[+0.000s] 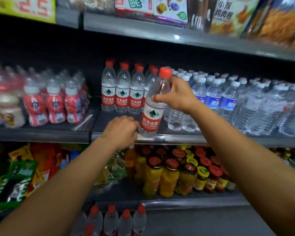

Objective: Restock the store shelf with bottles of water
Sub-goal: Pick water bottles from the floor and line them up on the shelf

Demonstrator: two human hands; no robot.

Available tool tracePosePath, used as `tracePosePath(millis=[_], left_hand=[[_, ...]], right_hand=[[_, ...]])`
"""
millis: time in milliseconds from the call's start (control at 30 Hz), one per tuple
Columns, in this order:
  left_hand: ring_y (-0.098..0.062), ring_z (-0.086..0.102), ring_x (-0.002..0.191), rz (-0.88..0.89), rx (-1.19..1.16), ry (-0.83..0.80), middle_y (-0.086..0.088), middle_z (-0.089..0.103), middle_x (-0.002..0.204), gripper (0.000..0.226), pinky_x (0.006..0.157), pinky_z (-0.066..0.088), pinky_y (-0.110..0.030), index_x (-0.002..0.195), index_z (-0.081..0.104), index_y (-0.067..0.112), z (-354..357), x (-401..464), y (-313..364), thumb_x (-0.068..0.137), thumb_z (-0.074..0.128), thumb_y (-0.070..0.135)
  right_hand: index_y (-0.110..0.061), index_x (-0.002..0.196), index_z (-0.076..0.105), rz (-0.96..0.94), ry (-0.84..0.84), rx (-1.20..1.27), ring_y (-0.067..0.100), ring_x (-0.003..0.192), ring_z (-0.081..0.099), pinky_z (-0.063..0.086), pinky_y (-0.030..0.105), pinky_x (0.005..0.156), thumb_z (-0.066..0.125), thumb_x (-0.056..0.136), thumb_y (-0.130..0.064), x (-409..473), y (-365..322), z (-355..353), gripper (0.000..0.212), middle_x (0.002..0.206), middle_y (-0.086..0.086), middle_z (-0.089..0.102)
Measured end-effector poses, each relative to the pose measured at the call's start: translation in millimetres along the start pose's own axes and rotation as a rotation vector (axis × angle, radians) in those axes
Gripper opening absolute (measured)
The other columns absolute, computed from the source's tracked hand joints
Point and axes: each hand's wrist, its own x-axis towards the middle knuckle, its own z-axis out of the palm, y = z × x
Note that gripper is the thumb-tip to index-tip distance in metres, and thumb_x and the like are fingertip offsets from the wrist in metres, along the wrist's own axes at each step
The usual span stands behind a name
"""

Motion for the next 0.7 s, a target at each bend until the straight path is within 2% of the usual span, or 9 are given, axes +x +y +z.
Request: tracePosePath(millis=[67, 100, 167, 300, 367, 467, 567, 633, 700], left_hand=[[-0.026, 0.052, 0.11, 0.001, 0.003, 0.009, -0.005, 0.057, 0.116, 0.031, 0.082, 0.043, -0.034, 0.118, 0.058, 0.015, 0.2, 16.8, -7.2, 0.094, 0.047, 0.03], [-0.026, 0.052, 0.111, 0.003, 0.006, 0.005, -0.006, 0.057, 0.117, 0.032, 0.084, 0.044, -0.035, 0.119, 0.058, 0.014, 1.5, 24.7, -10.7, 0.094, 0.047, 0.03], [-0.026, 0.051, 0.113, -0.002, 0.002, -0.004, -0.005, 0.057, 0.121, 0.033, 0.087, 0.044, -0.036, 0.121, 0.057, 0.013, 6.0, 39.3, -17.6, 0.094, 0.047, 0.03], [-0.025, 0.054, 0.111, -0.015, -0.013, -0.006, -0.004, 0.058, 0.12, 0.032, 0.086, 0.046, -0.036, 0.12, 0.058, 0.014, 22.5, 62.3, -32.0, 0.094, 0.048, 0.03], [-0.024, 0.053, 0.111, -0.016, -0.016, -0.017, -0.004, 0.057, 0.121, 0.033, 0.088, 0.045, -0.036, 0.121, 0.058, 0.014, 32.0, 70.5, -38.0, 0.094, 0.048, 0.03], [-0.023, 0.051, 0.114, -0.018, -0.034, -0.027, -0.003, 0.055, 0.123, 0.034, 0.09, 0.043, -0.034, 0.124, 0.056, 0.014, 44.6, 78.6, -43.6, 0.095, 0.047, 0.03], [-0.023, 0.05, 0.114, -0.017, -0.063, -0.039, -0.003, 0.056, 0.122, 0.034, 0.091, 0.043, -0.035, 0.123, 0.056, 0.013, 54.3, 82.2, -46.0, 0.095, 0.047, 0.03], [-0.023, 0.05, 0.114, -0.022, -0.076, -0.046, -0.004, 0.056, 0.122, 0.033, 0.09, 0.043, -0.036, 0.123, 0.057, 0.013, 58.4, 83.8, -46.9, 0.095, 0.047, 0.03], [-0.023, 0.051, 0.114, -0.03, -0.075, -0.049, -0.003, 0.055, 0.122, 0.033, 0.089, 0.043, -0.035, 0.123, 0.057, 0.014, 60.8, 84.6, -47.5, 0.095, 0.048, 0.03]], right_hand=[[-0.026, 0.075, 0.062, -0.007, 0.008, -0.031, 0.001, 0.072, 0.063, 0.052, 0.024, 0.071, 0.082, 0.067, -0.013, 28.5, 6.8, 1.8, 0.025, 0.079, -0.011, 0.069], [-0.024, 0.081, 0.063, 0.005, 0.005, -0.05, 0.006, 0.076, 0.065, 0.054, 0.03, 0.074, 0.083, 0.066, -0.016, 42.1, 13.5, 4.5, 0.025, 0.082, -0.008, 0.069], [-0.015, 0.099, 0.061, 0.059, 0.005, -0.078, 0.015, 0.081, 0.063, 0.055, 0.036, 0.077, 0.085, 0.065, -0.021, 68.3, 29.2, 11.8, 0.042, 0.09, -0.001, 0.066], [-0.011, 0.118, 0.054, 0.125, -0.006, -0.1, 0.02, 0.096, 0.061, 0.053, 0.039, 0.088, 0.084, 0.068, -0.018, 106.9, 54.7, 24.2, 0.059, 0.108, 0.003, 0.063], [-0.011, 0.125, 0.051, 0.151, -0.031, -0.108, 0.021, 0.103, 0.059, 0.052, 0.037, 0.09, 0.083, 0.071, -0.016, 120.5, 63.8, 28.5, 0.062, 0.116, 0.005, 0.06], [-0.01, 0.122, 0.053, 0.197, -0.07, -0.073, 0.022, 0.105, 0.059, 0.05, 0.037, 0.093, 0.081, 0.072, -0.009, 138.5, 76.4, 32.8, 0.057, 0.115, 0.006, 0.062], [-0.01, 0.12, 0.056, 0.261, -0.127, -0.027, 0.025, 0.105, 0.063, 0.052, 0.043, 0.095, 0.081, 0.07, -0.006, 151.2, 83.8, 31.9, 0.056, 0.113, 0.006, 0.065], [-0.009, 0.128, 0.05, 0.311, -0.163, -0.026, 0.026, 0.11, 0.059, 0.051, 0.041, 0.094, 0.081, 0.071, -0.007, 155.4, 84.5, 29.0, 0.065, 0.12, 0.006, 0.06], [-0.007, 0.13, 0.046, 0.343, -0.162, -0.046, 0.025, 0.11, 0.056, 0.05, 0.036, 0.09, 0.079, 0.074, -0.006, 157.5, 84.1, 27.1, 0.065, 0.121, 0.007, 0.055]])
